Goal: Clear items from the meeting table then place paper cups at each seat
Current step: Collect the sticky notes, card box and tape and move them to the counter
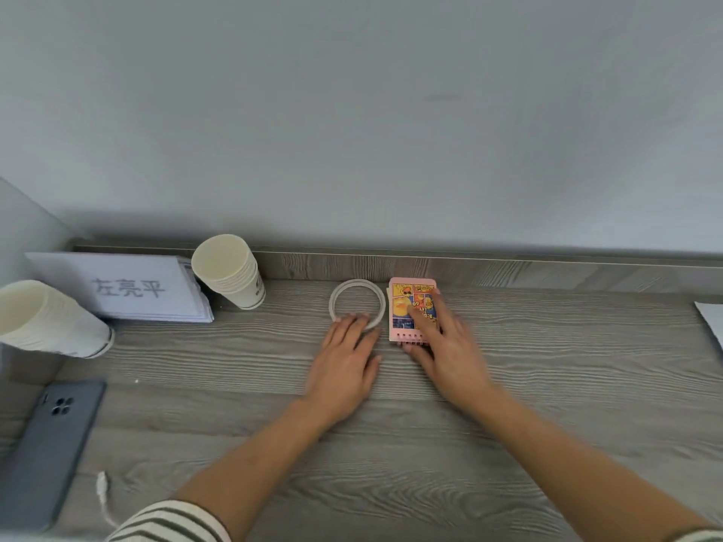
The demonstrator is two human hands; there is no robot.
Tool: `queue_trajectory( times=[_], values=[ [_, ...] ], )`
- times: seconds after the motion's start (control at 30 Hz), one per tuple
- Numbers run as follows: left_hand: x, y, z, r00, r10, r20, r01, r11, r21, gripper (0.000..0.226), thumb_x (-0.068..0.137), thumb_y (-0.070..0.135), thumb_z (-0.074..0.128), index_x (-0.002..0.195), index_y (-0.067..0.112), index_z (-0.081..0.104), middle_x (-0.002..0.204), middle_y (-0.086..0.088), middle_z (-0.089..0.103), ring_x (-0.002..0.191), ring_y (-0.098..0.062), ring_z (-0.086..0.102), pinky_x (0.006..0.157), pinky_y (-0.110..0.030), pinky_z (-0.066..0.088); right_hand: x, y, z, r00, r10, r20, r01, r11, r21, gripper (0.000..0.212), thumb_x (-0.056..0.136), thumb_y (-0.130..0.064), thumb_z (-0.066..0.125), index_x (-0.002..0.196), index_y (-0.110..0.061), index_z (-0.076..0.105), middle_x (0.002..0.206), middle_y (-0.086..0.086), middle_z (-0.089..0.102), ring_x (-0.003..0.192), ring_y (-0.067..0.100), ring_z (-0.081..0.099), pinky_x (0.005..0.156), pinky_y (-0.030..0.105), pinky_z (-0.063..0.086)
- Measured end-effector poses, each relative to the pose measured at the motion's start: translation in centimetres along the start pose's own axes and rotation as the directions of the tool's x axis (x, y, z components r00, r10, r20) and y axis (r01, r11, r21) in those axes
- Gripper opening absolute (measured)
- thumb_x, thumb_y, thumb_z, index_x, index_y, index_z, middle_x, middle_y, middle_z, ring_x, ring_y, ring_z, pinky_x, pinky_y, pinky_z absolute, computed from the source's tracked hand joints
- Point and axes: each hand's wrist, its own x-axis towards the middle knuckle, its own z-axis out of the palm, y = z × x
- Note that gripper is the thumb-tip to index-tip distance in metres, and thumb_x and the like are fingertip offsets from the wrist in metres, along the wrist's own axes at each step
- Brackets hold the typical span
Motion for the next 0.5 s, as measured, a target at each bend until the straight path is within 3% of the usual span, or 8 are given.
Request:
queue_trajectory(
  times=[0.1,0.27,0.37,0.43,0.5],
  values=[
    [0.0,-0.1,-0.1,1.0,0.005,-0.009,-0.005,1.0,-0.013,0.051,0.09,0.04,0.039,0.131,0.014,0.055,0.141,-0.009,0.051,0.133,-0.029,0.044,0.114,-0.041,0.023,0.1,0.2,-0.1,1.0,-0.021,0.016,0.022,0.999,-0.046,0.065,0.086,-0.057,0.043,0.14,-0.022,0.048,0.154,0.022,0.033,0.124,0.04,0.053,0.103,0.048,0.043],
    [0.3,-0.2,-1.3,0.997,0.074,0.018,-0.074,0.997,-0.027,0.043,0.091,0.035,0.047,0.129,0.016,0.054,0.144,-0.009,0.046,0.135,-0.027,0.038,0.116,-0.04,0.025,0.5,-0.4,-2.4,0.988,0.018,0.151,-0.007,0.997,-0.076,0.077,0.086,-0.062,0.05,0.15,-0.03,0.022,0.163,0.009,0.01,0.143,0.032,0.028,0.116,0.046,0.027],
    [0.2,-0.4,-2.8,0.994,0.109,0.025,-0.107,0.991,-0.077,0.035,0.094,0.031,0.044,0.124,0.016,0.056,0.138,-0.006,0.047,0.13,-0.022,0.039,0.112,-0.037,0.032,-0.9,-2.1,-4.2,0.981,0.156,0.113,-0.159,0.987,0.017,0.068,0.09,-0.05,0.054,0.148,-0.025,0.029,0.15,0.005,0.042,0.13,0.025,0.047,0.109,0.044,0.039],
    [-0.4,-0.4,-4.0,0.99,0.142,-0.008,-0.142,0.977,-0.162,0.032,0.095,0.03,0.045,0.121,0.017,0.058,0.126,-0.003,0.056,0.119,-0.019,0.048,0.103,-0.034,0.04,-3.5,-3.3,-5.2,0.971,0.235,0.051,-0.24,0.946,0.22,0.052,0.093,-0.042,0.054,0.14,-0.021,0.045,0.127,0.002,0.063,0.11,0.019,0.062,0.097,0.04,0.051],
    [-1.5,-0.5,-5.1,0.988,0.156,0.006,-0.144,0.923,-0.357,0.028,0.095,0.027,0.05,0.117,0.015,0.062,0.11,-0.001,0.065,0.102,-0.016,0.058,0.091,-0.03,0.045,-7.2,-4.3,-5.8,0.943,0.322,0.08,-0.322,0.831,0.453,0.036,0.093,-0.034,0.058,0.126,-0.018,0.059,0.108,0.001,0.07,0.095,0.016,0.066,0.086,0.029,0.055]
  ],
)
